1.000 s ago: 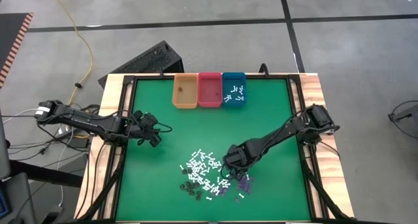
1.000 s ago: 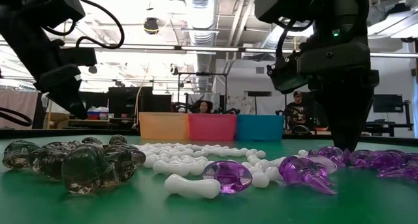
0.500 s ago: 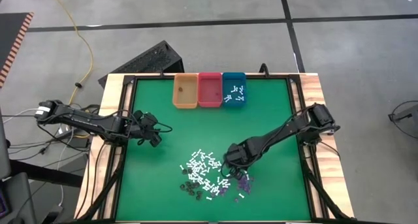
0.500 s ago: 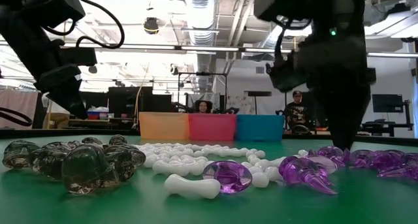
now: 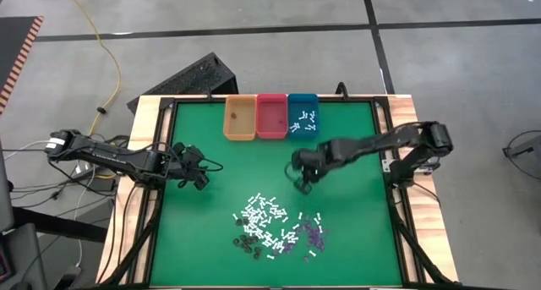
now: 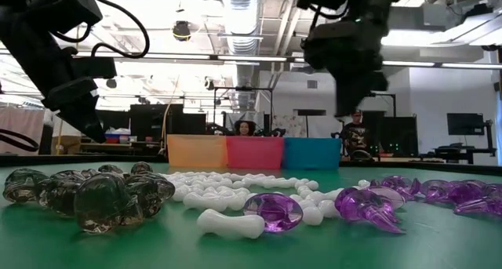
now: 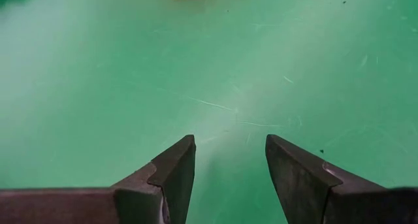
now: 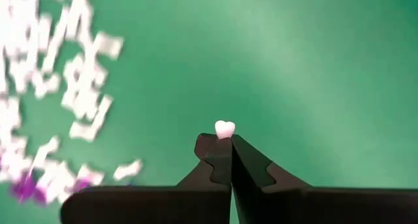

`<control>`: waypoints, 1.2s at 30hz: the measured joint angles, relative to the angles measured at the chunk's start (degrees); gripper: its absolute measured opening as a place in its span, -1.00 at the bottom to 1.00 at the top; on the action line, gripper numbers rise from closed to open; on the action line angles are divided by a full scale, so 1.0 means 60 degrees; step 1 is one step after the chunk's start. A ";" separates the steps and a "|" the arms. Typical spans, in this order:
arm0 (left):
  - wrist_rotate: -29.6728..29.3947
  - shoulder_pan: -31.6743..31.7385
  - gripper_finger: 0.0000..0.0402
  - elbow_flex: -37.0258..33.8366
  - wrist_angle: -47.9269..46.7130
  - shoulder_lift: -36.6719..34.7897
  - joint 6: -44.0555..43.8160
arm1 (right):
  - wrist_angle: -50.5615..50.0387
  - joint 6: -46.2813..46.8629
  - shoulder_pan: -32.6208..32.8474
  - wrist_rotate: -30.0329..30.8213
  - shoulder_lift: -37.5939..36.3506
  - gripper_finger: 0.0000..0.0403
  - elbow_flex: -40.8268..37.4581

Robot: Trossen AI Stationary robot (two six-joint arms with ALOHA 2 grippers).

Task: Sort Halloween decoration
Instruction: Put the white bone toy into the blue bin

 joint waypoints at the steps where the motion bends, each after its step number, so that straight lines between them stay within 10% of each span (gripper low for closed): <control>1: -0.0011 0.0001 -0.11 0.0001 0.0001 0.0000 0.0000 | 0.0046 -0.0292 -0.0367 0.0094 -0.0139 -0.88 0.0000; 18: -0.0167 -0.0003 -0.11 0.0000 -0.0020 0.0004 -0.0004 | 0.2880 -0.3836 -0.6265 0.0160 0.0690 -0.84 0.0147; 36: -0.0130 0.0001 -0.11 -0.0002 -0.0051 0.0004 0.0215 | -0.0087 -0.4122 -0.6262 0.0079 0.0899 -0.14 0.2254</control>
